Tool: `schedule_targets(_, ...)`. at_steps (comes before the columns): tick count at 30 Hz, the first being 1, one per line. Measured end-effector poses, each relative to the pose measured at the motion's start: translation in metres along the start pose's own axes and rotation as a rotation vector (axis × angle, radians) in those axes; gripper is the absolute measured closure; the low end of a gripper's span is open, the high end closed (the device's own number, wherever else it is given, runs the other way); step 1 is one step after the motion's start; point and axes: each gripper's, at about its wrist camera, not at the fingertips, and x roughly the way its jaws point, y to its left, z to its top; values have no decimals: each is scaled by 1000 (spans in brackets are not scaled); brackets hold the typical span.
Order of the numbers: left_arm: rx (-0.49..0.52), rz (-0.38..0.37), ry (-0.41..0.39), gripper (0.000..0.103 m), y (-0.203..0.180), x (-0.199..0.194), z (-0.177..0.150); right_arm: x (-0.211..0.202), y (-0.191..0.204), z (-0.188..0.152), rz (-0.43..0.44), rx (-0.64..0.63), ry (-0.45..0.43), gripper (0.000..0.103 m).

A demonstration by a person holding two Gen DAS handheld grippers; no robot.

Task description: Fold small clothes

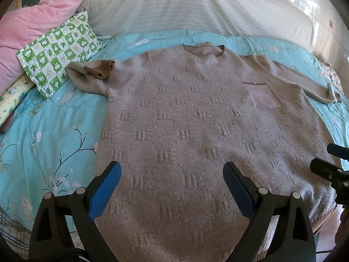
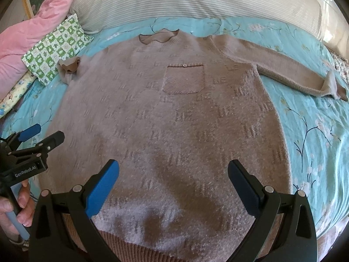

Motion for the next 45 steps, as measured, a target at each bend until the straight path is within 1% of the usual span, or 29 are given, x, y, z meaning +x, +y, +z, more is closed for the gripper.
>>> schedule_targets(2,1,1,5,8,-1,1,1,1,-1,1,17,11,4,3)
schedule_targets(14,6,5,32,8,-2,6,5,4,-9,5,31,24,-10,3)
schedule_targets(18,2,1,16,8,-3,10,9,4,-19,8,56,59,-15,3)
schedule_targets(20,-3,-1,18,8,-2,14,13,4,-32,10,81,100,-23,3)
schedule_targets(21,-8,-1,19,8,-1,16,16,3,-39,11,80,119,-25,3)
schedule_targets(25,-29,-13,28,8,4,24,32,0,-85,17,73,232,-45,3)
schedule_targets(28,-29,-23,17,8,4,28,47,-5,-135,22,59,346,-74,3)
schedule_targets(30,-21,-30,5,8,3,32,60,-8,-163,25,28,397,-89,3)
schedule_targets(33,-8,-54,23,8,0,43,76,-14,-212,32,-24,475,-129,3)
schedule_targets(35,1,-55,25,8,-3,51,89,-18,-244,38,-34,536,-160,5)
schedule_targets(37,8,-58,27,8,-5,60,101,-19,-274,47,-70,586,-175,10)
schedule_targets(39,1,-63,33,7,-6,70,112,-21,-309,58,-104,630,-208,11)
schedule_targets(40,-2,-60,36,7,-6,75,118,-19,-318,62,-121,652,-208,15)
schedule_targets(42,-21,-67,34,7,-4,85,126,-16,-350,70,-126,712,-243,21)
schedule_targets(44,-32,-59,39,7,-3,97,134,-9,-379,77,-148,783,-252,24)
schedule_targets(45,-34,-51,41,7,-2,102,136,-6,-392,78,-150,811,-259,27)
